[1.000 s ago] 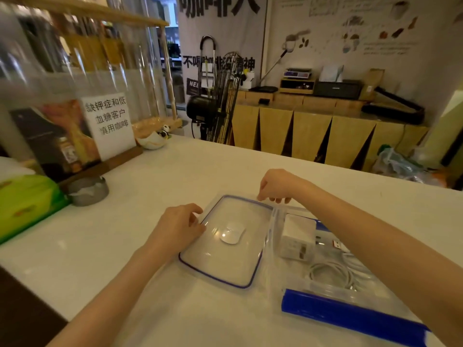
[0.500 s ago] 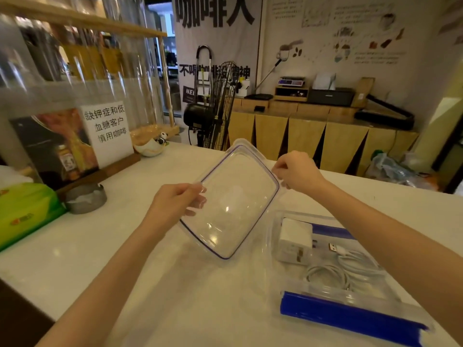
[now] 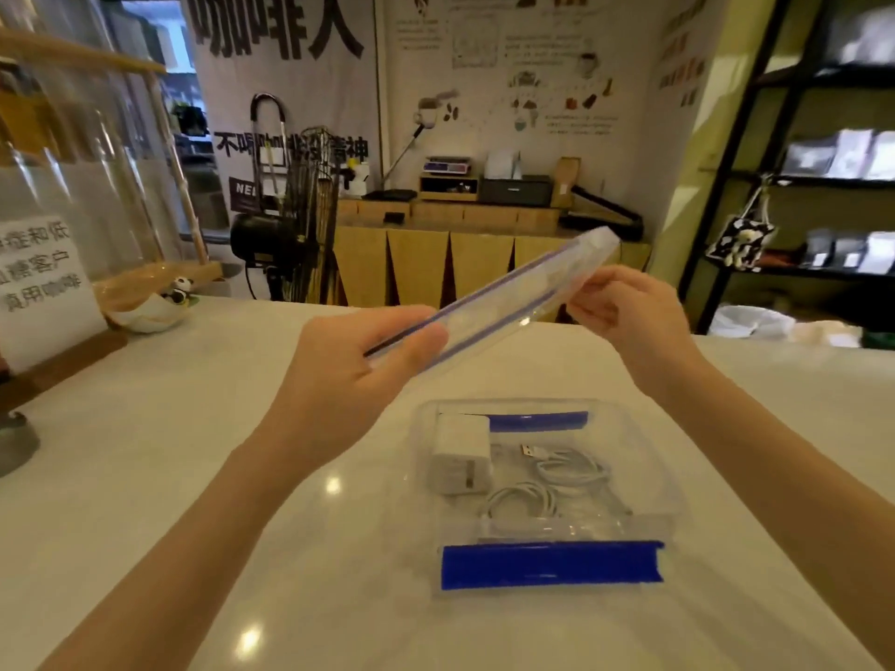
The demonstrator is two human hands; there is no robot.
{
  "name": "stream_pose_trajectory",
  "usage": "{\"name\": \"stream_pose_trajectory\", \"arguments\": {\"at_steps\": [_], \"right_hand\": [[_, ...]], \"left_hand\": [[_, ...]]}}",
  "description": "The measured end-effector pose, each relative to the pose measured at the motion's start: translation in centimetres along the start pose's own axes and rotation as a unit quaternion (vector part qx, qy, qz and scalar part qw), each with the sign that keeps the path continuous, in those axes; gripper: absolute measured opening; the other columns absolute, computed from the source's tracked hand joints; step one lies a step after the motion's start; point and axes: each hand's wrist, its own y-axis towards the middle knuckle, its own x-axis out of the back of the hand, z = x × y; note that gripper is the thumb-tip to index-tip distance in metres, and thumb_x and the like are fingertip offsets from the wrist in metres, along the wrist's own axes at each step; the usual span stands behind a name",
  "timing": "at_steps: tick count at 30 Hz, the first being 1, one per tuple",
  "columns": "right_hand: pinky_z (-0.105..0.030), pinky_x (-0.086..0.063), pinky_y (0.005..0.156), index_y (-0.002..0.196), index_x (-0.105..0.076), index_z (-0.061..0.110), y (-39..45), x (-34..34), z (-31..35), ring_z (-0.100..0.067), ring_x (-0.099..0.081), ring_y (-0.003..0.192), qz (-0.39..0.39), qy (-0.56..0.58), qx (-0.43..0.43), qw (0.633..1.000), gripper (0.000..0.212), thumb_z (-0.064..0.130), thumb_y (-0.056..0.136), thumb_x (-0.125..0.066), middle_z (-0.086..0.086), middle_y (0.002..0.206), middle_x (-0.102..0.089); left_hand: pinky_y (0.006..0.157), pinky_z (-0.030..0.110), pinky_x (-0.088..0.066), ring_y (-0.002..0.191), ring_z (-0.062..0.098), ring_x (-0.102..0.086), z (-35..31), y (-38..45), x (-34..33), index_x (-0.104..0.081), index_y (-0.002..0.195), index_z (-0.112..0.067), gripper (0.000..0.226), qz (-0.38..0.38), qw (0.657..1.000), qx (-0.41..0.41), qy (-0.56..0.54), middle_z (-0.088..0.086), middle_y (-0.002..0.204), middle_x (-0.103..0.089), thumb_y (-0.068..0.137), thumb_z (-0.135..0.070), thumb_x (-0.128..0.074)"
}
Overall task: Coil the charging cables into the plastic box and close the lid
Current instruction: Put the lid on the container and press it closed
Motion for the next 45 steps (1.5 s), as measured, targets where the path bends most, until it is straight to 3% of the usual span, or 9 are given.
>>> {"name": "stream_pose_trajectory", "arguments": {"at_steps": [3,5,8,11,21,27,35,42,45], "right_hand": [[-0.028,-0.05,0.084,0.085,-0.064,0.017,-1.8,3.0,-0.6,-0.017,-0.061,0.093,-0.007,0.026,-0.016,1.0,0.023,0.007,0.089,-0.045,-0.001,0.089,-0.066],[-0.019,-0.05,0.07,0.084,-0.065,0.021,-3.3,4.4,-1.0,-0.006,-0.064,0.082,-0.015,0.011,-0.019,1.0,0.02,0.015,0.09,-0.047,0.005,0.083,-0.068],[-0.007,-0.047,0.059,0.095,-0.064,0.02,-5.2,6.0,-2.3,0.012,-0.059,0.07,-0.004,-0.102,0.021,0.994,0.017,0.018,0.091,-0.047,0.011,0.083,-0.064],[-0.013,-0.05,0.063,0.107,-0.063,0.017,-6.4,6.8,-3.9,-0.001,-0.062,0.087,0.0,-0.113,0.0,0.994,0.022,0.018,0.087,-0.053,0.007,0.097,-0.065],[-0.018,-0.052,0.062,0.108,-0.061,0.016,-7.4,6.1,-5.8,-0.011,-0.062,0.09,0.004,-0.118,-0.034,0.992,0.023,0.016,0.087,-0.055,0.004,0.102,-0.064],[-0.009,-0.051,0.054,0.104,-0.062,0.019,-8.1,6.6,-5.8,-0.005,-0.06,0.082,-0.006,-0.145,-0.027,0.989,0.019,0.016,0.088,-0.053,0.012,0.093,-0.062],[-0.007,-0.048,0.052,0.101,-0.059,0.027,-8.5,6.5,-5.6,0.0,-0.057,0.079,0.005,-0.18,-0.025,0.983,0.017,0.019,0.088,-0.052,0.021,0.089,-0.057],[-0.007,-0.048,0.054,0.108,-0.06,0.02,-9.4,6.1,-5.5,0.0,-0.058,0.079,-0.007,-0.221,-0.001,0.975,0.022,0.02,0.088,-0.052,0.017,0.092,-0.06],[-0.015,-0.046,0.075,0.113,-0.058,0.02,-9.5,6.0,-5.2,-0.007,-0.056,0.095,-0.003,-0.332,0.011,0.943,0.025,0.022,0.089,-0.051,0.004,0.114,-0.061]], "left_hand": [[0.071,0.004,-0.047,0.098,-0.011,-0.054,-0.4,-0.6,-2.3,-0.05,0.113,-0.035,0.039,0.051,0.995,-0.052,0.064,-0.027,0.101,-0.058,0.077,-0.051,-0.05],[0.083,0.015,-0.048,0.106,-0.005,-0.052,-0.3,-1.4,-3.7,-0.055,0.117,-0.026,0.046,0.089,0.982,-0.103,0.129,-0.014,0.11,-0.062,0.079,-0.051,-0.046],[0.09,0.021,-0.045,0.105,0.005,-0.059,0.1,-2.7,-5.4,-0.062,0.112,-0.019,0.047,0.144,0.962,-0.146,0.179,-0.005,0.111,-0.068,0.085,-0.051,-0.04],[0.092,0.014,-0.04,0.107,0.003,-0.057,0.8,-3.5,-5.8,-0.064,0.111,-0.02,0.049,0.17,0.963,-0.139,0.16,-0.007,0.112,-0.067,0.086,-0.053,-0.038],[0.093,0.016,-0.04,0.108,0.001,-0.055,2.1,-5.2,-6.4,-0.065,0.11,-0.022,0.045,0.179,0.967,-0.113,0.144,-0.011,0.112,-0.067,0.081,-0.052,-0.047],[0.096,0.018,-0.039,0.113,-0.001,-0.05,2.7,-5.2,-6.6,-0.062,0.113,-0.019,0.047,0.166,0.976,-0.105,0.092,-0.016,0.115,-0.059,0.078,-0.049,-0.053],[0.096,0.006,-0.033,0.114,-0.006,-0.045,2.4,-5.9,-6.8,-0.061,0.114,-0.021,0.056,0.177,0.975,-0.097,0.087,-0.018,0.116,-0.056,0.081,-0.061,-0.04],[0.089,0.0,-0.036,0.112,-0.019,-0.043,3.3,-5.3,-5.7,-0.06,0.115,-0.021,0.056,0.195,0.977,-0.074,0.038,-0.021,0.114,-0.057,0.072,-0.056,-0.055],[0.089,0.0,-0.036,0.114,-0.015,-0.045,3.5,-5.3,-5.5,-0.061,0.115,-0.023,0.055,0.193,0.978,-0.068,0.028,-0.018,0.115,-0.058,0.073,-0.057,-0.054]]}}
